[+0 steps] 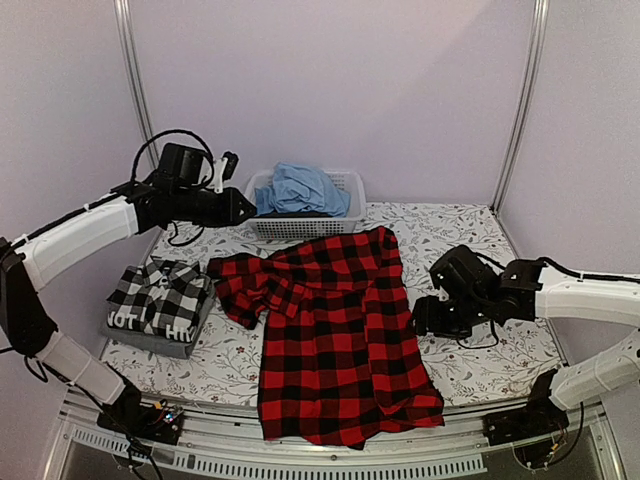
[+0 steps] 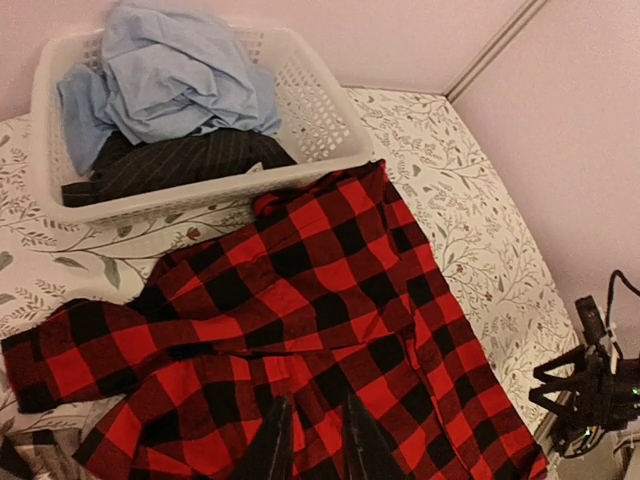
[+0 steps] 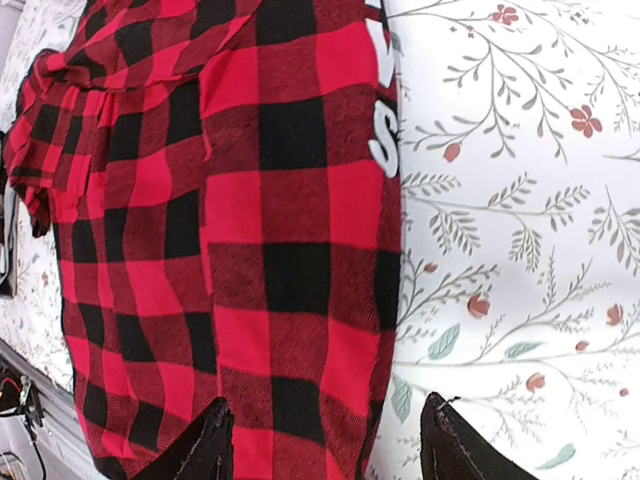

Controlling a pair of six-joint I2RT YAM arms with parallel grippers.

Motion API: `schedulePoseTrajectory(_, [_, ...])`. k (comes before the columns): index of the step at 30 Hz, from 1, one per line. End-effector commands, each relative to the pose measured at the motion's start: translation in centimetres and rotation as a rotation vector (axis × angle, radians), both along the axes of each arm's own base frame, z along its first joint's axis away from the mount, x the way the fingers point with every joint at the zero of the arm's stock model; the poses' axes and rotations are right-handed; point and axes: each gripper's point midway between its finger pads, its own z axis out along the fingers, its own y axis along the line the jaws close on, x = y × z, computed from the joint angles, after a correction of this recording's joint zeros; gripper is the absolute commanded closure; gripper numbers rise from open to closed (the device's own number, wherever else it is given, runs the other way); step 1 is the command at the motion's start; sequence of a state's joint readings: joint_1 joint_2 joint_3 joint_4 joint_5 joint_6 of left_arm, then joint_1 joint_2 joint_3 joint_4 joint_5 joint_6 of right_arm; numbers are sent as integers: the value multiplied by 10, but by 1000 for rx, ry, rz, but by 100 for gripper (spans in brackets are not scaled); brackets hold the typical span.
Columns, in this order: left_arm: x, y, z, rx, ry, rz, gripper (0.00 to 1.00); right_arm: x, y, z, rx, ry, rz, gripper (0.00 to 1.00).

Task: Fold and stack the long sleeve shirts
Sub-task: Fold the flattened shirt at the center of the board, then adjust the 1/3-folded shirt at the center of the board.

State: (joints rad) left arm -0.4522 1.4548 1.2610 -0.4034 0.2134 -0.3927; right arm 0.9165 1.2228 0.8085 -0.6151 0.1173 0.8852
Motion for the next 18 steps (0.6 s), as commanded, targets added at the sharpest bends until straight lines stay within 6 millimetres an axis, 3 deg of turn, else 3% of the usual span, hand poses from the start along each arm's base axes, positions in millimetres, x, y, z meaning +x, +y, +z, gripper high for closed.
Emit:
schedulePoseTrajectory(1, [-29,-63,-26,-76,66,-148,83,30,5,-17,43,-38,32,38])
schedulePoseTrajectory(6, [-54,-137,-72,-102,167,-278,85,43,20,-46,79,14,79,45])
schedulePoseTrajectory(10, [-72,-181,-120,-134,275,-362,86,51,21,-69,83,47,68,64])
schedulePoseTrajectory(15, [-66,-197,-182,-63,374,-343,90,77,18,-81,74,45,31,94])
schedulePoseTrajectory(18, [-53,-187,-217,7,410,-281,90,95,16,-85,52,27,13,100])
